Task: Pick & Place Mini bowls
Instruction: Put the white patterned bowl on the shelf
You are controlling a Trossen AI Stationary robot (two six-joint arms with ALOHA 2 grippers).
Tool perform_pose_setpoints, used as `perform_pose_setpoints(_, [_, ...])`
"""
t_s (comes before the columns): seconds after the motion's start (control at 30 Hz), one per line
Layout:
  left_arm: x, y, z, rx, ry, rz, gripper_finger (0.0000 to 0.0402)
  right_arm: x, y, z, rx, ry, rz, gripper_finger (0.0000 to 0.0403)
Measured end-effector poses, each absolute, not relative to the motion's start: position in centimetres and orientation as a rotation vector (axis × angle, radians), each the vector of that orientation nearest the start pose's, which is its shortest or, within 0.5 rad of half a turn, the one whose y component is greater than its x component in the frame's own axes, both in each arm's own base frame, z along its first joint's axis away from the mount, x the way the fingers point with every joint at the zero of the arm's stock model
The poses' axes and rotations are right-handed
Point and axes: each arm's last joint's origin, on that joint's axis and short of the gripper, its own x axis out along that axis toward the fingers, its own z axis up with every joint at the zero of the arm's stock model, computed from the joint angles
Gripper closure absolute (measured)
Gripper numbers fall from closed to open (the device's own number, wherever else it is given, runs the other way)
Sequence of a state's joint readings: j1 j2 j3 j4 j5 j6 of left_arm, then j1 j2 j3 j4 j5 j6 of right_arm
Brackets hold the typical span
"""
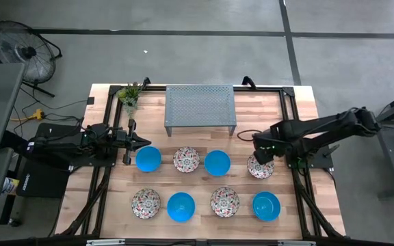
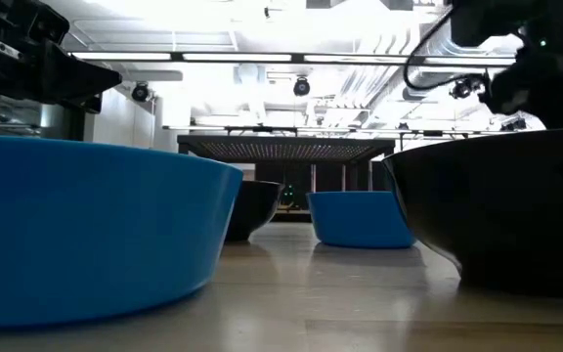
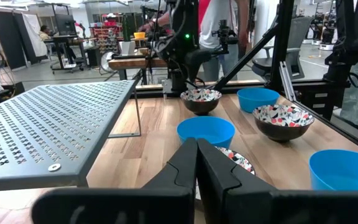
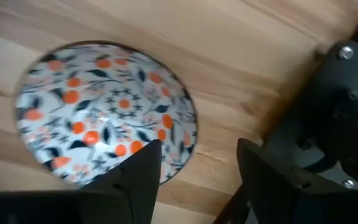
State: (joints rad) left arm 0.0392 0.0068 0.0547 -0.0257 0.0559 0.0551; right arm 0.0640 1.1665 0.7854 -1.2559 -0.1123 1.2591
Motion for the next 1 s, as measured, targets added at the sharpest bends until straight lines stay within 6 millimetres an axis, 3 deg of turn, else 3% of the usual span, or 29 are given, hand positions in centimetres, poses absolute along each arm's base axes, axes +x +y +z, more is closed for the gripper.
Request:
perform_pose_setpoints(0.6, [9.4, 0.2, 17.9, 0.056, -0.022, -0.016, 0.0401, 15.4, 1.7, 17.6, 1.132, 1.458, -0.891, 0.0225])
perform_pose_setpoints(1.0, [9.4, 0.2, 17.9, 0.056, -0.022, -0.016, 0.0401, 15.1, 1.7, 16.8, 1.134, 1.469, -0.900, 0.0293])
